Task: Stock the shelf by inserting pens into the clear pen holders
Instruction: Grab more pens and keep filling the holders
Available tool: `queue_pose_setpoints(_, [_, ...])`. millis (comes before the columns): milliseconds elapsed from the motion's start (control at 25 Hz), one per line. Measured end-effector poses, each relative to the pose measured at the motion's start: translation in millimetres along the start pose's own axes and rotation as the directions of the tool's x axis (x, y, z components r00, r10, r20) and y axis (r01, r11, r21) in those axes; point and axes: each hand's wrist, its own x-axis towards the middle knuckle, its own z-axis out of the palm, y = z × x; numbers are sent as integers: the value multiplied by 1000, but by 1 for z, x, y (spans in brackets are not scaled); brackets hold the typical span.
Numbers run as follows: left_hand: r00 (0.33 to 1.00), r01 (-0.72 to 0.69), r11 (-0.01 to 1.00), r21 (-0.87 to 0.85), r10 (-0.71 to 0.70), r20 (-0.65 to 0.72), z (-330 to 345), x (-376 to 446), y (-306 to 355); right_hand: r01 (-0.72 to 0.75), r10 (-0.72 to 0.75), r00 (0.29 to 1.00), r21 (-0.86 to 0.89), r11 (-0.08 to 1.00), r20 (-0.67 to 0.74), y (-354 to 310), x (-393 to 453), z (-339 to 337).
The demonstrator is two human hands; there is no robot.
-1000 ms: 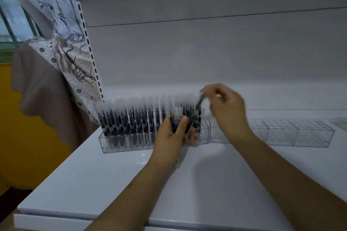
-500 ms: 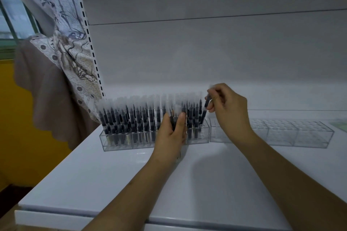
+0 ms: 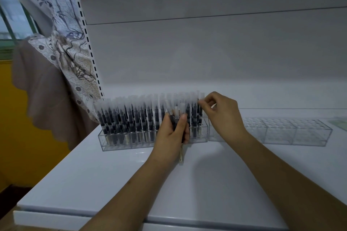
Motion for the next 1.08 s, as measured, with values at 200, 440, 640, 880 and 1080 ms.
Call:
queue_pose_setpoints(200, [999, -9, 994, -109, 12, 29, 2, -1, 5, 126, -138, 989, 189, 974, 52, -22, -9, -14])
queue_pose_setpoints(440, [997, 29, 998, -62, -24, 78, 4, -1, 6, -2, -30, 998, 510, 860, 53, -23, -8, -14])
queue_pose_setpoints(640, [997, 6, 1000, 13, -7, 81, 2, 1, 4, 120, 90, 942, 577, 808, -322, -19, 0, -36])
queue_pose_setpoints(880, [996, 7, 999, -32, -4, 89, 1, 1, 4, 125, -81, 986, 337, 933, -143, -17, -5, -23])
queue_pose_setpoints(1080, [995, 32, 996, -82, -24, 98, 2, 0, 6, 132, -99, 989, 340, 931, -114, -14, -4, -21])
